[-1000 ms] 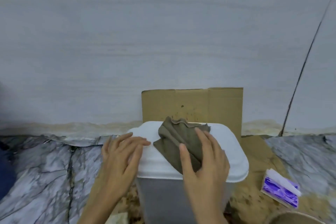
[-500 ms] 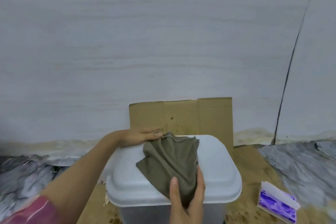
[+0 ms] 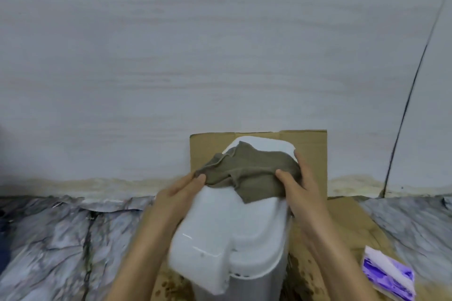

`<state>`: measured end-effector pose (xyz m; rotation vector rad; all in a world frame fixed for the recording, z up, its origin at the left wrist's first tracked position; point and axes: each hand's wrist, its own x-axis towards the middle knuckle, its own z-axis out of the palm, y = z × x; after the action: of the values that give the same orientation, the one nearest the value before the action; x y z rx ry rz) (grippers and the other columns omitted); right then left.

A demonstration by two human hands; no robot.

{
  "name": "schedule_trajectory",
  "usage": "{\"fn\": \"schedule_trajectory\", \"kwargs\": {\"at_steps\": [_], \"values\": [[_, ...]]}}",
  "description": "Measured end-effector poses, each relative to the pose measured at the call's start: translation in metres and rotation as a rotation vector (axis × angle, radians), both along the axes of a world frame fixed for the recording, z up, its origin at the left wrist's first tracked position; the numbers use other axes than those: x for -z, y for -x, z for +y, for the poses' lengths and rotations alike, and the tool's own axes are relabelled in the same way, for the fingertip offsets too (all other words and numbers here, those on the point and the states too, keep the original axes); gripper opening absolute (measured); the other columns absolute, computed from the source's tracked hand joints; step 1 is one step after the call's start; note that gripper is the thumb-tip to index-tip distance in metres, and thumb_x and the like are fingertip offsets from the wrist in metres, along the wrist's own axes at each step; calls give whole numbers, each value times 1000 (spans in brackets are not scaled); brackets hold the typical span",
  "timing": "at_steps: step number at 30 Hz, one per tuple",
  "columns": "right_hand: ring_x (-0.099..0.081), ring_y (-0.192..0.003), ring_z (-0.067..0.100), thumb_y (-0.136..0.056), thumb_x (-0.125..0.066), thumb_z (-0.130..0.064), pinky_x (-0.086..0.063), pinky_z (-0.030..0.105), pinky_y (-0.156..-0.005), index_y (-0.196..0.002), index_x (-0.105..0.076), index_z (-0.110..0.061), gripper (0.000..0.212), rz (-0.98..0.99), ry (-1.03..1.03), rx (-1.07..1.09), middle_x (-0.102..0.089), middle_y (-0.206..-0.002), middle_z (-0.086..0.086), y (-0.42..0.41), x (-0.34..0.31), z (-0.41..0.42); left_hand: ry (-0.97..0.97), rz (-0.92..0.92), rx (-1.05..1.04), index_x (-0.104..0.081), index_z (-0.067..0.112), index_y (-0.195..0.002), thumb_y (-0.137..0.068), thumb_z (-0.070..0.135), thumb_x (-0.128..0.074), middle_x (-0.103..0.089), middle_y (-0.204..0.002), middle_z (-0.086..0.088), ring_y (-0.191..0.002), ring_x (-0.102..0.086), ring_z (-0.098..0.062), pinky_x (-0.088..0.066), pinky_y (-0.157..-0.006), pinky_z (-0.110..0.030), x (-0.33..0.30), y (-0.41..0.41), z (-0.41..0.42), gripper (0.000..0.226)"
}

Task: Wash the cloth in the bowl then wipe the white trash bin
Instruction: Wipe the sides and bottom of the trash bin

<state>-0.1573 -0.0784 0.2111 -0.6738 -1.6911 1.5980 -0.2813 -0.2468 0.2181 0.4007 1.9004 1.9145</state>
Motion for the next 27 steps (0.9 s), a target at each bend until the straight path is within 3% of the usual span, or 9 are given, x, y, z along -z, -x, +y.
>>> {"fn": "schedule_trajectory", "kwargs": {"at_steps": [3,6,11,14,16,19,23,25,27], "values": [[-46,-125,13,-94,-51,-23,-40,37,-106,-144,-33,-41,56,-57,-30,-18,-44,-140,-11,14,13,17,-92,-67,-95,-52,38,-131,-89,29,-62,-54,-127,9,-119,-55,-17,-49,-92,-32,17,-36,7,44],[-49,-124,16,-94,-51,-23,-41,40,-106,-144,-37,-33,53,-156,-12,8,-47,-140,-7,22,37,22,-25,-71,-183,-39,42,-139,-91,31,-59,-40,-145,10,-135,-37,-18,-36,-108,-37,34,-62,13,53],[-49,-124,21,-93,-47,-31,-41,45,-105,-144,-36,-32,53,-276,-13,47,-48,-141,-3,22,53,21,161,-111,-94,-27,40,-145,-95,39,-49,-29,-153,2,-140,-27,-23,-31,-107,-38,39,-65,11,54],[-34,-136,29,-90,-40,-36,-29,53,-110,-146,-30,-35,56,-432,-119,112,-33,-151,5,19,48,23,646,94,-54,-36,37,-140,-94,60,-28,-19,-152,-12,-142,-8,-31,-15,-113,-48,36,-58,15,53],[-15,-145,26,-95,-31,-30,-15,55,-115,-147,-30,-32,52,-516,-264,145,-15,-159,0,20,33,25,797,259,-28,-49,33,-130,-88,71,-18,-23,-150,-12,-140,-6,-30,-8,-112,-50,33,-49,23,65],[-17,-145,23,-99,-27,-33,-11,57,-115,-146,-33,-24,48,-696,-481,3,-20,-158,-3,36,15,35,995,531,39,-61,25,-111,-82,77,-28,-30,-148,-11,-139,-9,-31,-12,-111,-50,28,-44,34,69],[-47,-121,27,-95,-42,-37,-27,55,-107,-106,-53,-13,29,-932,-708,-128,-54,-122,2,48,16,40,1117,748,35,-61,20,-96,-86,69,-37,-43,-136,-8,-132,-22,-31,-19,-109,-46,20,-43,37,56],[-54,-104,21,-92,-48,-30,-24,47,-104,-96,-57,-14,19,-945,-751,-88,-57,-104,0,43,10,33,1150,786,49,-61,20,-96,-90,64,-38,-50,-127,-6,-126,-33,-30,-24,-106,-43,16,-39,34,50],[-54,-86,17,-84,-52,-24,-25,41,-93,-71,-53,-17,15,-938,-739,-79,-54,-80,-2,37,2,27,1040,722,67,-52,18,-81,-91,56,-45,-56,-104,-4,-114,-47,-29,-35,-96,-40,15,-35,31,40]]}}
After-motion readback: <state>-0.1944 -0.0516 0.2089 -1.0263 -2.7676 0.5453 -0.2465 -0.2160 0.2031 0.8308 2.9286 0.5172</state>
